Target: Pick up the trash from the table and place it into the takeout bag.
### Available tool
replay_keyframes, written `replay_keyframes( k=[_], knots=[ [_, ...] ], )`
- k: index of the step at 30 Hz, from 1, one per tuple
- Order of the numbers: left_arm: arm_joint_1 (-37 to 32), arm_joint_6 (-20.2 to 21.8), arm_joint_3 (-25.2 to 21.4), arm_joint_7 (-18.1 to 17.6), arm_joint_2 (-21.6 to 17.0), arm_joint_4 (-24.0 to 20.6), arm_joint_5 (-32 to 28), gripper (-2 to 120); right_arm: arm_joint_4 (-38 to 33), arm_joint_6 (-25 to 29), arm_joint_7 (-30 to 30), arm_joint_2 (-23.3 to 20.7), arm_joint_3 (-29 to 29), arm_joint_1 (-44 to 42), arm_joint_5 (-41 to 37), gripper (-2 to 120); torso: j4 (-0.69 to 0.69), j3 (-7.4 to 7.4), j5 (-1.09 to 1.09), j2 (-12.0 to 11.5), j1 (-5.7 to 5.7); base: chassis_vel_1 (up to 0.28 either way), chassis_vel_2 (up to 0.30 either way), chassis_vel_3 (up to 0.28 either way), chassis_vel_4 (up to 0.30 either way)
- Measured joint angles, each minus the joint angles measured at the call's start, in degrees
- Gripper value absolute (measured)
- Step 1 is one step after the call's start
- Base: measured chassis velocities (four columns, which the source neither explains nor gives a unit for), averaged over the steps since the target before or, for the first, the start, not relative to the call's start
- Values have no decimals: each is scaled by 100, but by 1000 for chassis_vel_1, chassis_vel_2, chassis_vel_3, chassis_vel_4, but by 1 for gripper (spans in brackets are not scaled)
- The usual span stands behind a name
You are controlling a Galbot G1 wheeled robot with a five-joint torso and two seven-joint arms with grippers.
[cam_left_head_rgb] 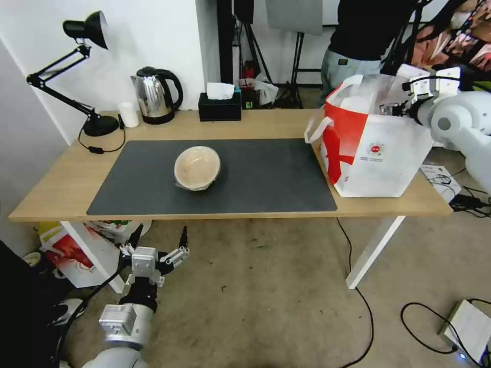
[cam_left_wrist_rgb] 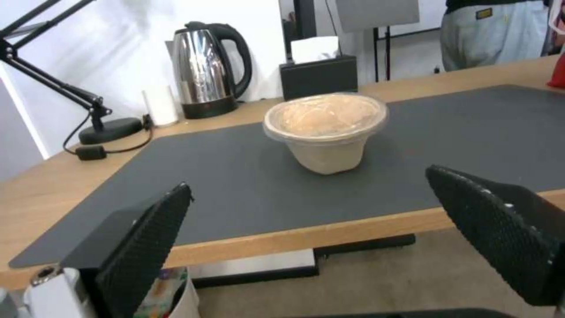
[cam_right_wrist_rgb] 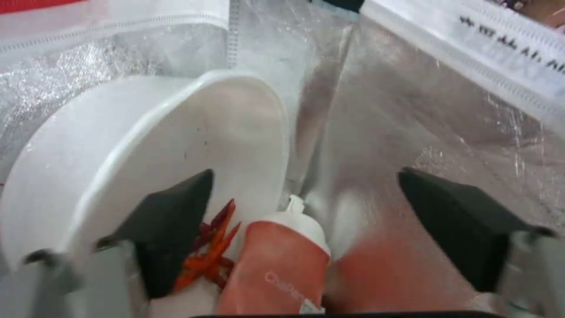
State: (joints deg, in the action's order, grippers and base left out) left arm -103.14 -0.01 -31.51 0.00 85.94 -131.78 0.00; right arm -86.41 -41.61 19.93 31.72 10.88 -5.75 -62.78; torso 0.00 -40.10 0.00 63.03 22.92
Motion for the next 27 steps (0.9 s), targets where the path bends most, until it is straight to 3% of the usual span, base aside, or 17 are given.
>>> replay_keyframes(
  k=[4, 15, 20, 24, 27],
  knots=[
    [0, 0, 0, 0, 0, 0, 0, 100, -32, 5, -20, -23, -33, 10, -27, 98, 1, 0, 0, 0, 0, 0, 0, 0, 0],
    [0, 0, 0, 0, 0, 0, 0, 100, -185, 224, -166, -44, -666, -60, -151, 100, 1, 0, 0, 0, 0, 0, 0, 0, 0],
    [0, 0, 0, 0, 0, 0, 0, 100, -369, 997, -331, -52, -1004, -116, -202, 100, 0, 0, 0, 0, 0, 0, 0, 0, 0],
    [0, 0, 0, 0, 0, 0, 0, 100, -525, 2064, -398, 22, -1162, -241, -9, 100, 2, 0, 0, 0, 0, 0, 0, 0, 0],
    [0, 0, 0, 0, 0, 0, 0, 100, -698, 2334, -412, 23, -1223, -371, 75, 100, 0, 0, 0, 0, 0, 0, 0, 0, 0]
  ],
)
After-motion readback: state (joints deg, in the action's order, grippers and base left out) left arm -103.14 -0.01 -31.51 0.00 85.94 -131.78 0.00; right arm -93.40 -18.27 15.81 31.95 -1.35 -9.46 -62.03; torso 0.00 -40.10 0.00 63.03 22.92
